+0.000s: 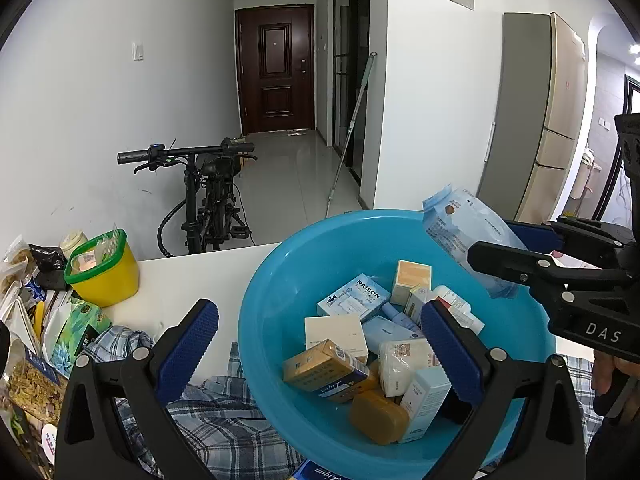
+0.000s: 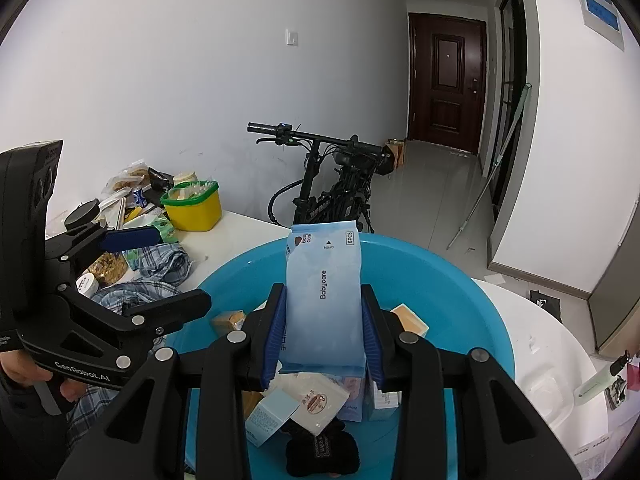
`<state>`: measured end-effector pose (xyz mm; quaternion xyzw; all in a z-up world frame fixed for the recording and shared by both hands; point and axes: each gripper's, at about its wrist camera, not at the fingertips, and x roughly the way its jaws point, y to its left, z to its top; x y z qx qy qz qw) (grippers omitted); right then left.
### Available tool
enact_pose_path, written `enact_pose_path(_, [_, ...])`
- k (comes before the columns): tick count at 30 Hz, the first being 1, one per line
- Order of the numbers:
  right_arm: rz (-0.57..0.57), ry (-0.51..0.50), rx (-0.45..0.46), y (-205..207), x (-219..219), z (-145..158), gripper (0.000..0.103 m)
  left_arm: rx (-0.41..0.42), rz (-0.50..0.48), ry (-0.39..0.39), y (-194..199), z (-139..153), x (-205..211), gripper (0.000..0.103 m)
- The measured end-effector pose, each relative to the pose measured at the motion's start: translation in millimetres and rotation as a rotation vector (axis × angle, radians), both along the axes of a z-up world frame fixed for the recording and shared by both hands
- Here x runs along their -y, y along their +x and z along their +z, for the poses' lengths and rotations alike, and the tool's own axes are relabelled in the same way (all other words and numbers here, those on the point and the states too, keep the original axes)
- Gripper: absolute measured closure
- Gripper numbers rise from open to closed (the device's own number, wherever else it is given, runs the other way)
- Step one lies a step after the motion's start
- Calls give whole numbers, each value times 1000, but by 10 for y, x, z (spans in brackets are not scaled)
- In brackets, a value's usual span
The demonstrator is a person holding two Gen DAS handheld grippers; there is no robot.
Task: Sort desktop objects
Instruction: 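Lower the wipes pack into the basin and open the right gripper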
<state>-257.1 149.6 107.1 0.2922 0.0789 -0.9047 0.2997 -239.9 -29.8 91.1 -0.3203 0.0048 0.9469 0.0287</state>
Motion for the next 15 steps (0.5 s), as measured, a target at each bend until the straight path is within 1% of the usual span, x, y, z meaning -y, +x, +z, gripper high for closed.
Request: enact_pose_path(15, [2, 1, 6, 4, 17, -4, 68, 2, 2, -2, 6, 9, -8, 0])
